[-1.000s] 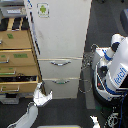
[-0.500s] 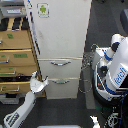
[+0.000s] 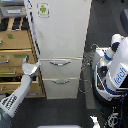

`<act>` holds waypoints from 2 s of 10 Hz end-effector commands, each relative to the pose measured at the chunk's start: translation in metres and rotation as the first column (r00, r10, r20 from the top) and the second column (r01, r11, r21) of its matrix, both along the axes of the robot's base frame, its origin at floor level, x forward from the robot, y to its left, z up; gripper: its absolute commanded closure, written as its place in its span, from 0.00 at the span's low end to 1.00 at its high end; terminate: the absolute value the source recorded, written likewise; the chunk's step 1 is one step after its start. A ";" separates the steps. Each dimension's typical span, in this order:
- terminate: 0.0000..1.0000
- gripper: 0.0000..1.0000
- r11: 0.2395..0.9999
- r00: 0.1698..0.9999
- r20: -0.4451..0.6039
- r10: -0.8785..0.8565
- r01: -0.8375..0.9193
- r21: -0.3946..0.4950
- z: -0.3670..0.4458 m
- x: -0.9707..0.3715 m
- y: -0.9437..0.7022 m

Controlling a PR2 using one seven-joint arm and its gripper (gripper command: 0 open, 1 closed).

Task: Opening the fridge

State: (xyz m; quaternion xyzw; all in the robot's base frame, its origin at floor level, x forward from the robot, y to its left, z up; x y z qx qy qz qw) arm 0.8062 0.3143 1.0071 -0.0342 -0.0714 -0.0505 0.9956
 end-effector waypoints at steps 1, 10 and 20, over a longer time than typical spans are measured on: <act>0.00 0.00 0.997 0.998 0.009 0.063 -0.063 0.046 0.038 0.059 0.020; 0.00 0.00 0.999 0.997 -0.066 -0.045 0.044 -0.010 0.034 0.111 0.001; 0.00 1.00 0.989 0.982 -0.143 -0.126 0.113 -0.094 -0.005 0.152 -0.106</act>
